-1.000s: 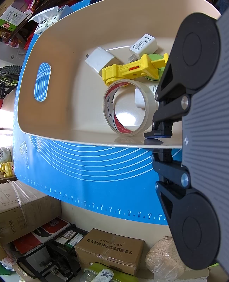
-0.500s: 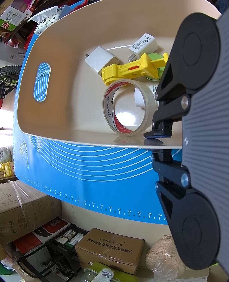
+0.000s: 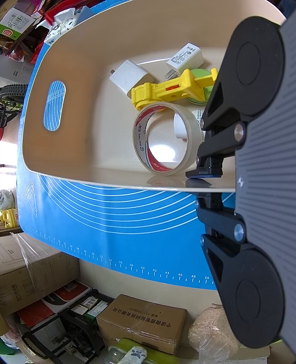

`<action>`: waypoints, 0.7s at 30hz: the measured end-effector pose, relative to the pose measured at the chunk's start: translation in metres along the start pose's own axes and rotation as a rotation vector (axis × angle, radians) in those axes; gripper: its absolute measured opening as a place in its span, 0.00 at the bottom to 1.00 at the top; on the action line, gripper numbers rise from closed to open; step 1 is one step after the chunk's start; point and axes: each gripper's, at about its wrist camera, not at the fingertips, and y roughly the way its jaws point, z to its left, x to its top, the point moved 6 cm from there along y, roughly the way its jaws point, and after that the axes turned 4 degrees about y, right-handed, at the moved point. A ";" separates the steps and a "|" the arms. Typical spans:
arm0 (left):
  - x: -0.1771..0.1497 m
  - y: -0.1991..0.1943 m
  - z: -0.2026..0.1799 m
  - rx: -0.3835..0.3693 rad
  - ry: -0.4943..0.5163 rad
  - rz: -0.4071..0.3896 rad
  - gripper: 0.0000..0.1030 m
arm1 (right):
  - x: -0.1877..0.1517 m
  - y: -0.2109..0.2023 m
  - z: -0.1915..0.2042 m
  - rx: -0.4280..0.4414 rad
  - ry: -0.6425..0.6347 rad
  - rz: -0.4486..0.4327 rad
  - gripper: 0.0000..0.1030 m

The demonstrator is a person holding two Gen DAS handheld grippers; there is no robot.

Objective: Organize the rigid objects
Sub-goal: 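Grasp the red figurine by its legs with the right tool, then carry the red figurine into the beige bin and open the right tool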

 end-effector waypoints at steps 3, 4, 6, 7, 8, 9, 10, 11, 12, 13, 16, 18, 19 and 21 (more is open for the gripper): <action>0.000 0.000 0.000 0.001 0.001 0.000 0.08 | 0.015 -0.013 0.022 0.051 -0.023 -0.031 0.41; 0.000 0.000 0.000 0.000 0.000 0.000 0.08 | 0.020 -0.016 0.030 0.066 -0.032 -0.041 0.41; 0.000 0.000 0.000 -0.001 -0.001 0.000 0.08 | 0.030 -0.022 0.047 0.100 -0.047 -0.058 0.41; 0.000 0.000 0.000 -0.002 -0.001 0.000 0.08 | 0.035 -0.025 0.057 0.122 -0.055 -0.064 0.41; 0.000 0.000 0.000 -0.002 -0.001 0.001 0.08 | 0.039 -0.027 0.065 0.144 -0.062 -0.067 0.41; 0.000 0.001 0.000 -0.002 -0.001 0.002 0.08 | 0.042 -0.029 0.073 0.160 -0.072 -0.072 0.41; 0.000 0.001 0.000 -0.001 0.000 0.003 0.08 | 0.044 -0.030 0.082 0.174 -0.084 -0.075 0.41; 0.000 0.001 0.000 0.000 0.001 0.002 0.08 | 0.046 -0.030 0.089 0.187 -0.092 -0.074 0.41; -0.001 0.001 0.000 0.000 0.001 0.002 0.08 | 0.047 -0.030 0.095 0.196 -0.097 -0.072 0.41; -0.001 0.001 0.000 -0.001 0.000 0.002 0.08 | 0.049 -0.029 0.103 0.211 -0.104 -0.065 0.41; -0.001 0.001 -0.001 -0.003 -0.001 0.002 0.08 | 0.048 -0.028 0.125 0.242 -0.118 -0.041 0.41; 0.000 0.000 -0.001 -0.004 -0.002 0.002 0.08 | 0.046 -0.024 0.138 0.265 -0.122 -0.016 0.41; 0.000 0.001 -0.001 -0.005 -0.003 0.001 0.08 | 0.044 -0.021 0.144 0.274 -0.128 -0.001 0.41; 0.000 0.001 -0.001 -0.006 -0.004 0.001 0.08 | 0.036 -0.019 0.159 0.288 -0.141 0.022 0.41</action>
